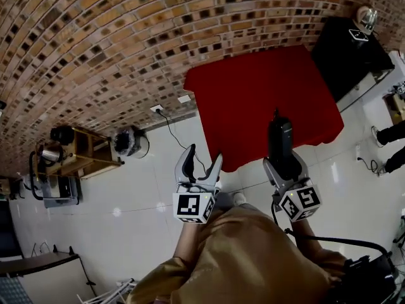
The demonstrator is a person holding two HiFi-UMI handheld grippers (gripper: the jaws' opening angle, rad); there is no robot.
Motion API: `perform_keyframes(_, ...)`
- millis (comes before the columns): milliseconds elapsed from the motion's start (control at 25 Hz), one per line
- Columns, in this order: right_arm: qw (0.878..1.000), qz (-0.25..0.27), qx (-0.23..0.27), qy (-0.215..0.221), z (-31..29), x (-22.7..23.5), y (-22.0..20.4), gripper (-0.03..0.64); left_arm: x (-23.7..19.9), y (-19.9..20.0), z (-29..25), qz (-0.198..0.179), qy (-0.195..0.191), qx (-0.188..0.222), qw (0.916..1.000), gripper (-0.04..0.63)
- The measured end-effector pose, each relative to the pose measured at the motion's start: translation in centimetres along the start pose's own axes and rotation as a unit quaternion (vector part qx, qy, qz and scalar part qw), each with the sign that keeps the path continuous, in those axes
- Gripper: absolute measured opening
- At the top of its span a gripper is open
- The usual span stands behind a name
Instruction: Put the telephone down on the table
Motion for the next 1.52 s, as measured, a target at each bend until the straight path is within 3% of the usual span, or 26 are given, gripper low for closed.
perform_keyframes(280, 0.998, -0.002, 0.006, -0.061, 0.4, 4.6, -0.9, 0.300, 2.4, -1.5, -8.3, -0.003, -0.078, -0.005, 0.9969, 0.311)
perform_keyframes(400, 0.995, -0.029, 0.000, -0.098, -0.8, 7.6, -2.4, 0.299, 3.1, -2.5, -12.8, -0.004, -0.109, -0.011, 0.9939, 0.311)
perform_keyframes(720, 0.982, -0.042, -0.087, -0.161, -4.9, 18.2, -8.7, 0.300, 2.7, -4.9, -21.4, 0.013, -0.150, 0.000, 0.9886, 0.310)
perform_keyframes(840, 0.973, -0.071, -0.124, -0.182, -5.4, 21.8, -12.8, 0.300, 1.7, -6.5, -22.8, 0.026, -0.137, -0.016, 0.9901, 0.309)
perform_keyframes(1000, 0.965, -0.043, -0.180, -0.184, -6.1, 28.8, -15.8, 0.300, 1.6, -7.2, -24.8, 0.033, -0.124, -0.009, 0.9918, 0.309)
perform_keyframes(1240, 0.960, 0.003, -0.235, -0.152, -9.0, 41.8, -12.5, 0.300, 2.9, -6.6, -26.9, 0.033, -0.045, -0.017, 0.9983, 0.310)
perform_keyframes(1360, 0.958, 0.028, -0.257, -0.120, -12.7, 50.0, -11.5, 0.301, 3.6, -8.5, -28.7, 0.041, -0.002, -0.034, 0.9986, 0.308)
perform_keyframes(1520, 0.955, 0.017, -0.287, -0.079, -19.3, 61.4, -11.6, 0.301, 3.9, -12.2, -31.3, 0.019, 0.040, -0.052, 0.9977, 0.310)
Point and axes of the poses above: the fingertips, and each gripper's own axes: z backward along the fingers, x to its right, y out of its top, the point moved 8 cm from there along z, backward along the fingers, and after that the axes turned 12 degrees about y, right-handed, at the moved point
